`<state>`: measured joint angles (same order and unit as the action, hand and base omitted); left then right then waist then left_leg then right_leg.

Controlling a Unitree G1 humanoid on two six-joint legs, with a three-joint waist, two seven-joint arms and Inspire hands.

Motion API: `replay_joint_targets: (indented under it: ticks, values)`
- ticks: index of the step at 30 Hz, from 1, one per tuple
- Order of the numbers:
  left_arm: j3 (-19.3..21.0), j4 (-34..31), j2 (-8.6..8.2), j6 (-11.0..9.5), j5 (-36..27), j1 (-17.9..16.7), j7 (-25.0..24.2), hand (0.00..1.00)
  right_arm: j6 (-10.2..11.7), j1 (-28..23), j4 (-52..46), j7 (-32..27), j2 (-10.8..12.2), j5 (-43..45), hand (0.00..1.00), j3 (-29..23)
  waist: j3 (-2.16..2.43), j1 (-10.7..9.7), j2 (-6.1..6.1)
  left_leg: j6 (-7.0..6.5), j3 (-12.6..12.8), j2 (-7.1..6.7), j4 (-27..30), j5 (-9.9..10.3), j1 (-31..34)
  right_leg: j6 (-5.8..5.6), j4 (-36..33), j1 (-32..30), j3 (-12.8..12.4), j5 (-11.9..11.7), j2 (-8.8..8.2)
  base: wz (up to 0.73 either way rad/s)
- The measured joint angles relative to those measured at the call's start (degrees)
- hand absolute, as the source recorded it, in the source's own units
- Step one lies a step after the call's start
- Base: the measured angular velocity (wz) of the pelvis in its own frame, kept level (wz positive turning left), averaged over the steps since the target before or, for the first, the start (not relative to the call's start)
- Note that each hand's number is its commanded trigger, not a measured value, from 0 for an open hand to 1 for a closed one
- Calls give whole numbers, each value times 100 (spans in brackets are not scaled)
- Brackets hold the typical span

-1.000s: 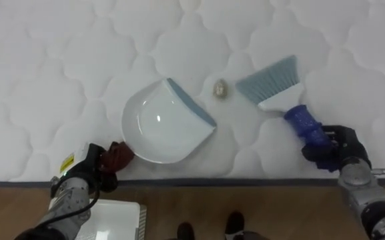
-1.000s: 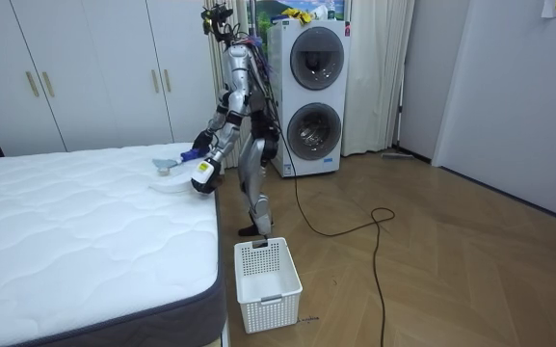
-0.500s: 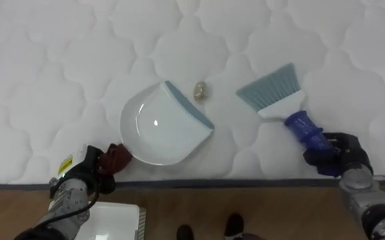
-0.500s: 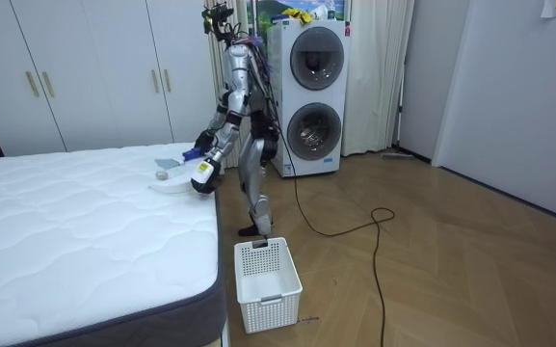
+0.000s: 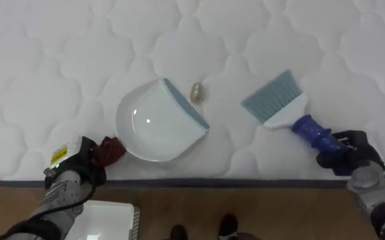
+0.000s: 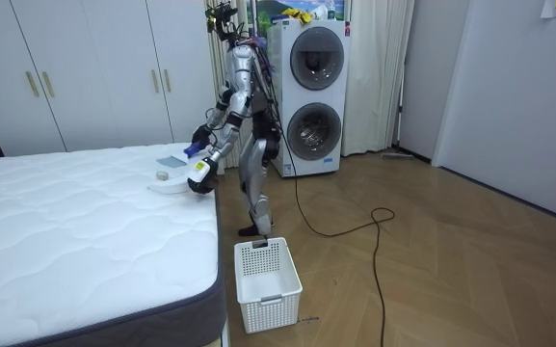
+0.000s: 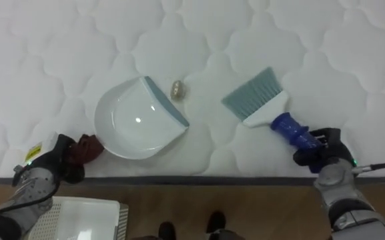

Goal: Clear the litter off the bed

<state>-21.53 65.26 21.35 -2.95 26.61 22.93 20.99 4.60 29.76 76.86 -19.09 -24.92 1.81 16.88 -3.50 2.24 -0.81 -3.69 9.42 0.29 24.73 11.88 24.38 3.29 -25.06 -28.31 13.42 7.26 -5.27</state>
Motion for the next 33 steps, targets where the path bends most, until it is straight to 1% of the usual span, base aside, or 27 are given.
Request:
replay_joint_targets:
  ticks: [1, 2, 3, 4, 5, 7, 8, 9, 11, 14, 16, 17, 19, 21, 22, 23, 24, 26, 27, 29, 31, 33]
  values:
    - [1, -17, 30, 3, 89, 1, 12, 100, -17, 5, -10, 1, -46, 130, 100, 0, 0, 11, -3, -1, 3, 2, -2, 1, 4, 3, -4, -8, -1, -3, 1, 0]
    - [-2, -45, 106, 4, 248, 1, 35, 100, -35, 13, -50, 3, -143, 361, 100, 6, 3, 21, -32, -1, 15, 1, -20, 2, 10, 7, -68, -34, -11, -5, -2, -5]
    - [-58, -97, 230, 9, 290, 3, 73, 100, -52, 88, -48, 6, -233, 627, 100, 82, 1, 17, -68, 0, 24, 0, -17, 1, 28, 18, -97, -71, -17, -1, -9, -4]
    - [-95, -133, 294, 14, 289, 5, 86, 100, -56, 132, -50, 5, -281, 754, 100, 130, 3, 3, -78, 2, 24, 2, -6, 0, 37, 24, -102, -80, -13, -5, -8, 0]
    - [-168, -205, 408, 19, 287, 5, 90, 100, -58, 212, -55, 5, -371, 953, 100, 254, 2, -14, -103, 5, 20, 6, -9, -2, 46, 31, -100, -83, 2, -9, -10, 0]
    - [-235, -317, 520, 42, 289, 5, 91, 100, -104, 302, -79, 4, -478, 1231, 100, 419, 8, -9, -166, 7, 19, 6, -9, -4, 44, 32, -96, -80, 3, -10, -9, 0]
    - [-242, -330, 549, 52, 307, 6, 91, 100, -120, 360, -82, 2, -513, 1463, 100, 446, 8, 3, -204, 7, 20, 11, -6, -4, 42, 32, -80, -68, 5, -12, -5, 0]
    - [-243, -328, 568, 71, 323, 8, 91, 100, -175, 409, -90, -18, -515, 1692, 100, 447, 6, -2, -248, 7, 20, 19, 1, -4, 43, 35, -58, -53, 18, -20, -1, 0]
    - [-251, -326, 568, 103, 324, 14, 91, 100, -218, 410, -110, -75, -515, 1921, 100, 445, 3, 2, -294, 6, -1, 33, 10, -4, 42, 29, -1, -11, 49, -38, 13, 5]
    - [-256, -316, 577, 103, 389, 34, 91, 100, -244, 436, -110, -158, -521, 2256, 100, 442, -9, 44, -332, 4, -13, 44, 13, -3, 46, 22, 32, 11, 81, -61, 21, 2]
    - [-260, -286, 586, 108, 471, 104, 93, 100, -330, 513, -106, -158, -539, 2383, 100, 479, -20, 81, -350, 1, -19, 50, -12, 1, 77, 25, 36, -9, 94, -63, 24, 0]
    - [-263, -313, 588, 123, 575, 144, 108, 100, -361, 542, -148, -163, -597, 2594, 100, 508, -22, 118, -355, 0, -19, 57, -10, 4, 106, 31, 39, -31, 94, -72, 33, 0]
    - [-316, -343, 608, 167, 668, 155, 149, 100, -470, 632, -255, -175, -668, 2884, 100, 683, -22, 127, -356, 4, -18, 65, -9, 9, 116, 39, 44, -38, 102, -81, 39, 0]
    - [-324, -346, 632, 215, 696, 159, 236, 100, -589, 813, -356, -204, -739, 3491, 100, 849, -43, 135, -393, 10, 11, 77, -12, 13, 113, 54, 26, -55, 110, -90, 39, -5]
    - [-323, -347, 639, 217, 697, 162, 256, 100, -605, 857, -385, -216, -767, 3666, 100, 897, -51, 142, -408, 12, 20, 82, -12, 14, 115, 61, 27, -64, 114, -94, 40, -7]
    - [-332, -355, 639, 228, 696, 178, 277, 100, -638, 867, -510, -289, -860, 3962, 100, 1016, -72, 177, -444, 15, 31, 90, -15, 16, 114, 75, 32, -69, 135, -102, 40, -6]
    - [-354, -354, 638, 252, 695, 179, 321, 100, -722, 872, -621, -371, -911, 4170, 100, 1182, -78, 231, -488, 18, 56, 104, -16, 17, 108, 91, 40, -68, 176, -112, 39, -9]
    - [-353, -354, 639, 277, 690, 181, 330, 100, -815, 914, -653, -425, -914, 4414, 100, 1368, -73, 293, -567, 27, 81, 126, -6, 19, 104, 128, 58, -59, 281, -134, 29, -7]
    - [-355, -361, 638, 294, 685, 183, 332, 100, -862, 950, -666, -448, -914, 4543, 100, 1448, -80, 294, -596, 27, 79, 129, -8, 19, 106, 133, 71, -48, 300, -137, 27, 0]
    - [-352, -385, 638, 342, 692, 182, 336, 100, -972, 1010, -746, -455, -912, 4817, 100, 1538, -90, 311, -649, 27, 93, 129, -15, 19, 107, 143, 84, -49, 298, -144, 29, -3]
    - [-349, -417, 639, 388, 703, 182, 338, 100, -1030, 1085, -792, -454, -910, 5133, 100, 1615, -85, 348, -694, 27, 124, 136, -22, 19, 104, 146, 112, -50, 283, -166, 39, -8]
    - [-343, -540, 643, 433, 820, 184, 342, 100, -1135, 1117, -812, -449, -911, 5421, 100, 1704, -86, 422, -756, 25, 136, 137, -23, 18, 106, 143, 123, -53, 275, -172, 41, -2]
